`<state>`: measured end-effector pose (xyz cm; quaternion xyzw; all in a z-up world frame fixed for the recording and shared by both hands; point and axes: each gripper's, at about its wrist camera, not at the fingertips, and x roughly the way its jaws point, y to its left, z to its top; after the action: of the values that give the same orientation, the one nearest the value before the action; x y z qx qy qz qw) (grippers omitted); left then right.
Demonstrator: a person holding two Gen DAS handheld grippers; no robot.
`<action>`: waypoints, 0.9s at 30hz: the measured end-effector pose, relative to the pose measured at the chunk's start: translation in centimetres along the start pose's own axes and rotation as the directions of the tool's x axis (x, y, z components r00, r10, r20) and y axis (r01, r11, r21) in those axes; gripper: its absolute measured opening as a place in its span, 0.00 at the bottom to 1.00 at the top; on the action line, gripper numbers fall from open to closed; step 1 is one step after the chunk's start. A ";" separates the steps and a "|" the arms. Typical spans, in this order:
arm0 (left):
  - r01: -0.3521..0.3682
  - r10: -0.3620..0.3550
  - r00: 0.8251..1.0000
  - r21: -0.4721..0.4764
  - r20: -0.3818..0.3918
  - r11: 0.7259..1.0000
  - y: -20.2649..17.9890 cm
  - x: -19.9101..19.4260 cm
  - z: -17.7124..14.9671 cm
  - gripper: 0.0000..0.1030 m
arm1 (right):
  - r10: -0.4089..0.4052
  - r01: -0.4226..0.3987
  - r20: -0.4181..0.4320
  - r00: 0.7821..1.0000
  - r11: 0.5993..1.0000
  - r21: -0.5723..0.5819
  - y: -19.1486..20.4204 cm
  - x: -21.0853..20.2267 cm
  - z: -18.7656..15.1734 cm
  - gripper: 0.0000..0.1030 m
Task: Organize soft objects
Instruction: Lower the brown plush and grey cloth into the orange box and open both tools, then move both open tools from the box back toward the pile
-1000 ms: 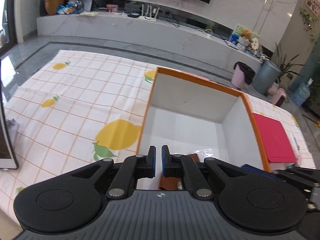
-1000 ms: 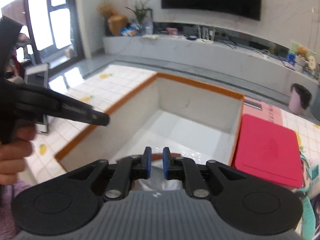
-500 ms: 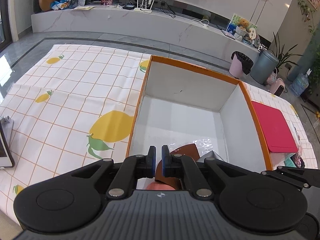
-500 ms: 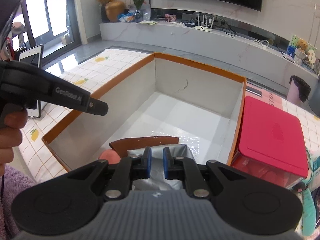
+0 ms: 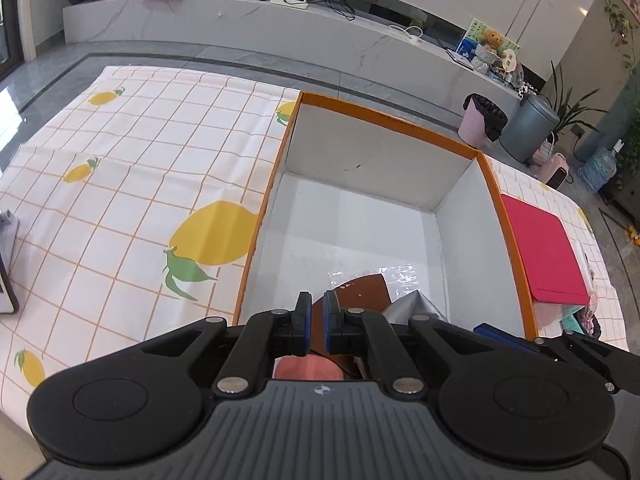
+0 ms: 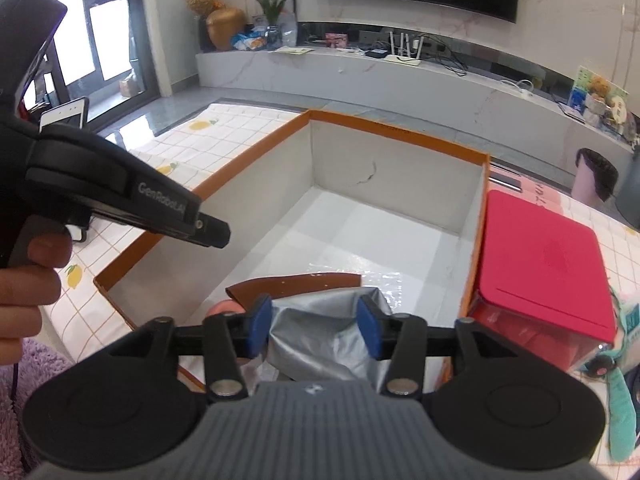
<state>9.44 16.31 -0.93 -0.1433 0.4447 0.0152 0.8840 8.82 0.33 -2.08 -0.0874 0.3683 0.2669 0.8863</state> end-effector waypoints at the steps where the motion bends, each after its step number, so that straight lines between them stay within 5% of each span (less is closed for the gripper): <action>1: 0.001 -0.001 1.000 -0.005 -0.002 1.000 0.0 -0.1 0.0 0.23 | 0.002 -0.002 0.001 1.000 1.000 0.005 -0.1 -0.2 0.0 0.47; 4: 0.006 -0.005 1.000 -0.017 0.016 1.000 0.0 -0.4 0.1 0.56 | 0.009 -0.009 0.013 1.000 1.000 0.009 -0.2 -0.7 0.1 0.55; 12: 0.035 -0.039 0.994 0.039 0.099 0.999 -1.6 -1.8 0.0 0.83 | 0.032 -0.032 0.054 0.998 0.999 0.001 -0.1 -2.3 0.4 0.69; 16: 0.010 -0.021 0.984 0.063 0.178 0.998 -3.0 -2.4 -0.4 0.85 | 0.051 -0.049 0.066 0.997 0.998 -0.032 0.0 -3.1 0.6 0.95; 27: -0.116 0.068 0.961 0.168 0.266 0.979 -6.2 -2.9 -1.4 0.87 | 0.047 -0.042 0.074 0.996 0.997 -0.063 -0.3 -4.8 0.4 0.97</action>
<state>7.54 10.29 2.01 -0.0378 0.3311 0.0343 0.9422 6.37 -1.72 1.55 -0.0961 0.3280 0.3008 0.8903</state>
